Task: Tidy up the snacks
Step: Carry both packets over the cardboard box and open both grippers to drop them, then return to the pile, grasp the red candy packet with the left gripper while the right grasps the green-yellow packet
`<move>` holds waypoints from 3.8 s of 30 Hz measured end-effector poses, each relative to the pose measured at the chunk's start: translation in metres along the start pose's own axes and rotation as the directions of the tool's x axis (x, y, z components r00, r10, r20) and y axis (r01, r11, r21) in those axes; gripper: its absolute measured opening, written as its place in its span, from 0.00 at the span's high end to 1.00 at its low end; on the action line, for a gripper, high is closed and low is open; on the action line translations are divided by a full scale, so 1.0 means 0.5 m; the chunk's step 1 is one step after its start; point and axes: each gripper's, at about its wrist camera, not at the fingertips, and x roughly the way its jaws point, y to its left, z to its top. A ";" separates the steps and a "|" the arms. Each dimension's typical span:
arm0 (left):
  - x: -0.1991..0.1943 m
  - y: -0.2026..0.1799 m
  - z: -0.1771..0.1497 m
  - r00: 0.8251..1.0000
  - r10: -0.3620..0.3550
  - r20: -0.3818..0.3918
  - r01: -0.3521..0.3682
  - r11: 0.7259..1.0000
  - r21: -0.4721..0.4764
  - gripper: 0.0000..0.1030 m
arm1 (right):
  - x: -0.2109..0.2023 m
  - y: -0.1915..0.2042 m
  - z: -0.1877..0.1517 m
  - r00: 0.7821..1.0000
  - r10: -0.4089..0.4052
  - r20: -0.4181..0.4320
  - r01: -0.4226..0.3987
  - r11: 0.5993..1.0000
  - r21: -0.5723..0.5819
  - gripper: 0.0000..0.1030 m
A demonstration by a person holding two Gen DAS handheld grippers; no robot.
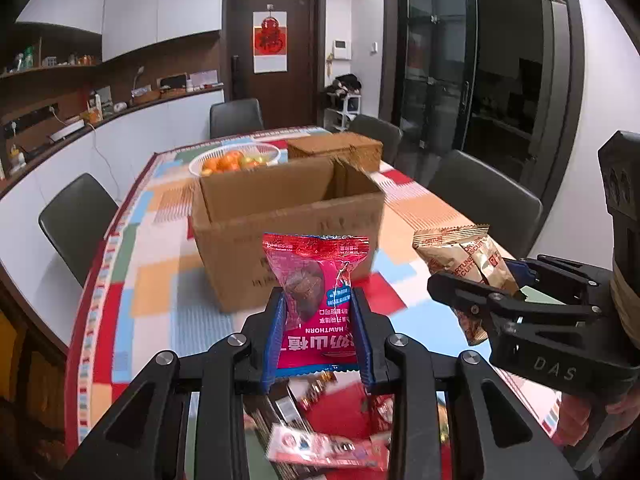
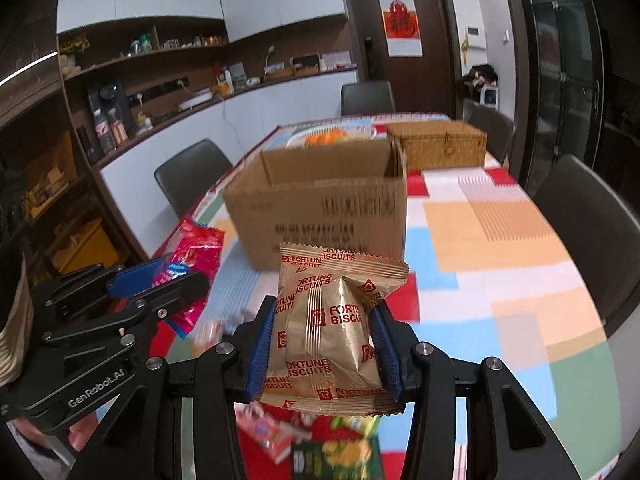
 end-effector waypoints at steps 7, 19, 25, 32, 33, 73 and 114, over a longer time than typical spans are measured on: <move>0.028 0.037 0.087 0.999 0.019 0.035 -0.019 1.000 -0.008 0.69 | 0.029 -0.004 0.101 0.998 -0.001 0.057 0.001 1.000 -0.007 0.54; 0.123 0.103 0.224 1.000 0.015 0.018 -0.015 0.999 -0.035 0.69 | 0.129 -0.017 0.264 0.998 0.000 0.062 0.001 1.000 -0.007 0.54; 0.200 0.134 0.255 0.999 0.026 -0.044 -0.028 0.998 -0.058 0.69 | 0.194 -0.034 0.314 1.000 0.005 0.026 -0.005 1.000 0.010 0.54; 0.259 0.152 0.263 0.992 0.071 -0.108 -0.078 0.995 -0.059 0.47 | 0.272 -0.057 0.341 0.999 0.020 -0.036 -0.018 0.998 0.055 0.49; 0.253 0.151 0.259 0.991 0.090 -0.096 -0.095 0.994 -0.054 0.43 | 0.279 -0.061 0.341 0.999 0.010 -0.046 -0.008 0.998 0.057 0.38; 0.010 -0.106 -0.125 0.987 0.007 -0.160 0.012 0.993 0.120 0.28 | -0.023 -0.027 -0.083 0.986 -0.111 -0.125 0.078 0.966 -0.248 0.30; 0.242 -0.130 -0.233 0.876 -0.146 -0.460 0.185 0.982 0.041 0.71 | 0.201 -0.073 -0.192 0.884 0.050 -0.465 -0.195 0.943 -0.269 0.62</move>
